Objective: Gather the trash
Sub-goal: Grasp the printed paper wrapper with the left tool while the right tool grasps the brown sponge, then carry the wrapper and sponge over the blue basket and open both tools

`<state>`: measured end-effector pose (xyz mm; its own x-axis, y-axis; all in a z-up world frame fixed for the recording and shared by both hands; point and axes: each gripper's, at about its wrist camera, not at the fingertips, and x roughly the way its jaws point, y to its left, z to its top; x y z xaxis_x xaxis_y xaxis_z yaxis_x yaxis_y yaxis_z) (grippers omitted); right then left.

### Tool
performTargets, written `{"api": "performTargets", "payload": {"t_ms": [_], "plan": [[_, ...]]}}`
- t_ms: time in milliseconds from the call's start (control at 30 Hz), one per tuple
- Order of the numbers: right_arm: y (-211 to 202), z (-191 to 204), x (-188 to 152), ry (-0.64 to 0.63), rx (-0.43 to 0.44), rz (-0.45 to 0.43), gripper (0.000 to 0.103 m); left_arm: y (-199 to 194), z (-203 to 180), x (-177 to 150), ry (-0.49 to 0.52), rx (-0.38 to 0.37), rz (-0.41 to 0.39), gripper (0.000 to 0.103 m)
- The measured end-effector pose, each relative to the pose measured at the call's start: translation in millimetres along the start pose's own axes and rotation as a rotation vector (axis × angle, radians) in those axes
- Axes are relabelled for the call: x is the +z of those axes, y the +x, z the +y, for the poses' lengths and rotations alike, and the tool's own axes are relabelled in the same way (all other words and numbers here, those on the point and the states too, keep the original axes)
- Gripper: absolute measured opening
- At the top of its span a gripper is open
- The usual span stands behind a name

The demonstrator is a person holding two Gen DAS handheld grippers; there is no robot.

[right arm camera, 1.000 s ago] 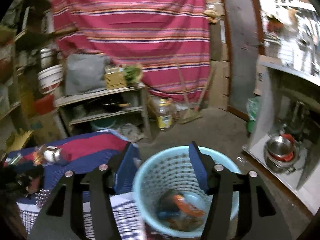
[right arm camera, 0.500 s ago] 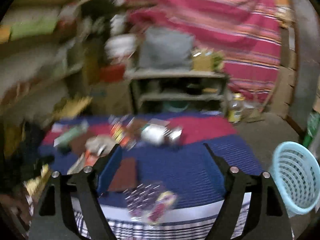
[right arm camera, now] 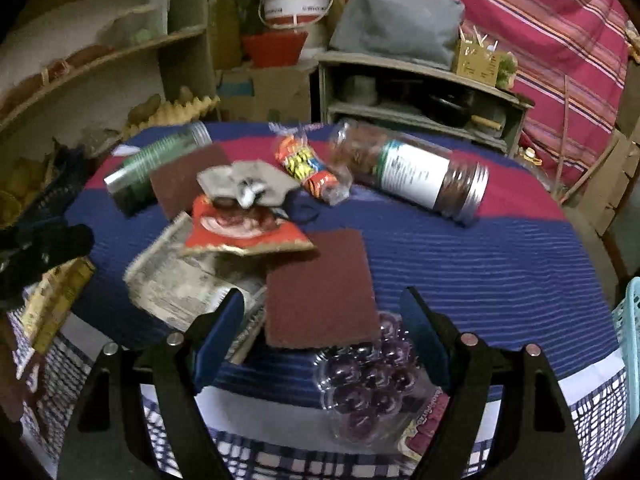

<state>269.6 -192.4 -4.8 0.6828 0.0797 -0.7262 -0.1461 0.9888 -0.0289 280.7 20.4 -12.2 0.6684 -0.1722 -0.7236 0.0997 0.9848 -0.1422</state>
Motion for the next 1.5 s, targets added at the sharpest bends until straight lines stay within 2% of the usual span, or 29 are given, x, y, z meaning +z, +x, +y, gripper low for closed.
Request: {"api": "performTargets", "payload": {"t_ms": [167, 233, 400, 567, 600, 633, 667, 733, 900, 1033, 1233, 1367, 1500], "plan": [[10.3, -4.2, -0.7, 0.005, 0.009, 0.028, 0.078, 9.9, -7.3, -4.9, 0.007, -0.026, 0.03, 0.085], [10.3, -3.3, 0.3, -0.009, 0.012, 0.034, 0.06, 15.5, -12.3, -7.3, 0.015, -0.031, 0.044, 0.085], [1.9, -12.0, 4.4, 0.019, 0.049, 0.028, 0.06, 34.6, -25.0, -12.8, 0.036, -0.047, 0.09, 0.085], [-8.5, -17.8, 7.7, 0.035, 0.063, 0.001, 0.06, 50.0, -31.4, -12.7, -0.008, -0.108, 0.119, 0.084], [-8.5, -18.4, 7.7, 0.038, 0.066, 0.002, 0.06, 50.9, -34.1, -12.5, -0.002, -0.108, 0.116, 0.074], [-7.6, -18.3, 7.4, 0.038, 0.068, 0.004, 0.06, 51.5, -37.9, -12.5, 0.012, -0.11, 0.112, 0.048], [-7.2, -18.6, 7.2, 0.038, 0.064, 0.006, 0.06, 52.3, -40.9, -12.3, 0.022, -0.11, 0.113, 0.038], [-7.3, -19.1, 6.9, 0.036, 0.06, 0.005, 0.06, 54.0, -45.4, -13.1, 0.035, -0.112, 0.116, 0.001], [-18.3, -31.7, 7.0, 0.057, 0.054, -0.014, 0.06, 44.5, -44.7, -12.3, 0.042, -0.124, 0.084, 0.0], [-38.5, -48.9, 6.8, 0.103, 0.05, -0.057, 0.06, 18.1, -43.6, -4.3, 0.035, -0.16, 0.03, 0.0], [-68.7, -73.8, 4.4, 0.176, 0.047, -0.123, 0.06, -25.6, -46.1, 1.8, 0.046, -0.166, -0.071, 0.0], [-87.2, -79.7, 6.8, 0.194, 0.044, -0.171, 0.06, -55.3, -43.5, 4.2, 0.047, -0.141, -0.165, 0.0], [-94.4, -79.3, 8.9, 0.187, 0.042, -0.196, 0.06, -63.1, -40.8, 6.0, 0.041, -0.11, -0.203, 0.0]]}}
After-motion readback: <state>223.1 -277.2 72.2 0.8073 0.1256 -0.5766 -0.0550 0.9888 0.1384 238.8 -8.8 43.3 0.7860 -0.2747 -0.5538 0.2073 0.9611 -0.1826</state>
